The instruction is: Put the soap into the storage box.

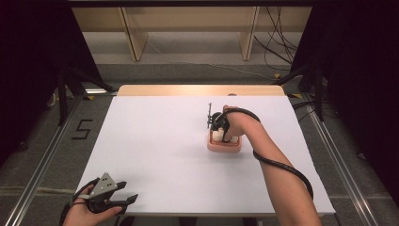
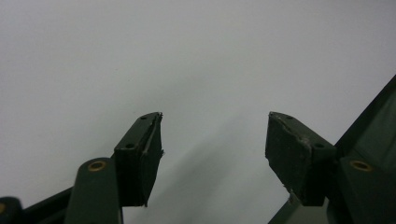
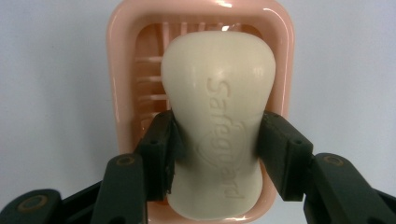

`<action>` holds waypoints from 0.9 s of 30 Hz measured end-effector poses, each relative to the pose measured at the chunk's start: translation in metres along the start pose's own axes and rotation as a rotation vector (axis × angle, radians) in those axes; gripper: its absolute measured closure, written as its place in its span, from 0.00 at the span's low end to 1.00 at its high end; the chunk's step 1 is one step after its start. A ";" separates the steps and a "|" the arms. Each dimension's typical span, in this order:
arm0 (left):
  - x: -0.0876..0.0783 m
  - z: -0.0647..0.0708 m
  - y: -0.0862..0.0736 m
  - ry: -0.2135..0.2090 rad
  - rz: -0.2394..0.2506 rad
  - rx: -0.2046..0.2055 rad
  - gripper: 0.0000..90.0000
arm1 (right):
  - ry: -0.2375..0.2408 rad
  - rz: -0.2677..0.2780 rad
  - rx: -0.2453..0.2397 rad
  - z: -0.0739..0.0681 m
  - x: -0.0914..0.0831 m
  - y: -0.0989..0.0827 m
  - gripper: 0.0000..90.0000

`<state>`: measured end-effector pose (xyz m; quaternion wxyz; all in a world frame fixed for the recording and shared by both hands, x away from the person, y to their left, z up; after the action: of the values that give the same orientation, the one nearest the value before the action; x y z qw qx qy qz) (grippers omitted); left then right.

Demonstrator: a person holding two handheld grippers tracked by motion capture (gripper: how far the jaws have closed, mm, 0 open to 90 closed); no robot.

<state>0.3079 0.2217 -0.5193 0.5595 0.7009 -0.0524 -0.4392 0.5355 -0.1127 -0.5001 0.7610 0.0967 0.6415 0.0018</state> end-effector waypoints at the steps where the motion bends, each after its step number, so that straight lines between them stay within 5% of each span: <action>1: 0.000 0.000 0.000 0.000 0.000 0.001 0.40 | -0.017 -0.006 -0.006 0.001 -0.001 0.000 0.55; 4: 0.000 0.000 0.000 0.001 -0.002 -0.002 0.40 | -0.015 0.002 0.001 0.001 -0.002 -0.001 0.54; 7: 0.000 0.000 0.000 0.000 -0.001 0.001 0.40 | -0.021 -0.004 0.060 -0.001 -0.005 -0.003 0.49; 10: 0.000 0.000 0.000 0.001 0.001 0.002 0.40 | -0.024 0.020 0.019 0.001 -0.003 -0.003 0.45; 17: 0.000 -0.002 0.000 -0.001 -0.007 0.036 0.40 | -0.041 0.058 0.031 0.001 -0.010 -0.003 0.37; 18: 0.001 0.002 0.000 -0.002 0.002 -0.012 0.40 | -0.038 0.058 0.036 0.000 -0.012 -0.003 0.37; 20: 0.002 -0.001 -0.001 0.024 0.000 0.008 0.40 | -0.047 0.065 0.032 0.000 -0.016 -0.004 0.36; 25: 0.001 0.000 0.000 0.000 0.004 0.007 0.40 | -0.064 0.095 0.085 -0.007 -0.026 -0.008 0.35; 27: 0.001 -0.002 0.000 0.005 -0.009 0.036 0.40 | -0.080 0.101 0.061 -0.005 -0.028 -0.011 0.34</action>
<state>0.3100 0.2230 -0.5193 0.5447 0.7124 -0.0557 -0.4390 0.5240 -0.1266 -0.4750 0.7816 0.1522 0.6047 0.0169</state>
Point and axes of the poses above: each handheld gripper's, and its own axes: x roughly forward along the jaws, y roughly out of its top, z roughly to its right, the point moved 7 cm from there along x, roughly forward along the jaws, and after that the axes turned 8 degrees about z, right-handed, at the moved point
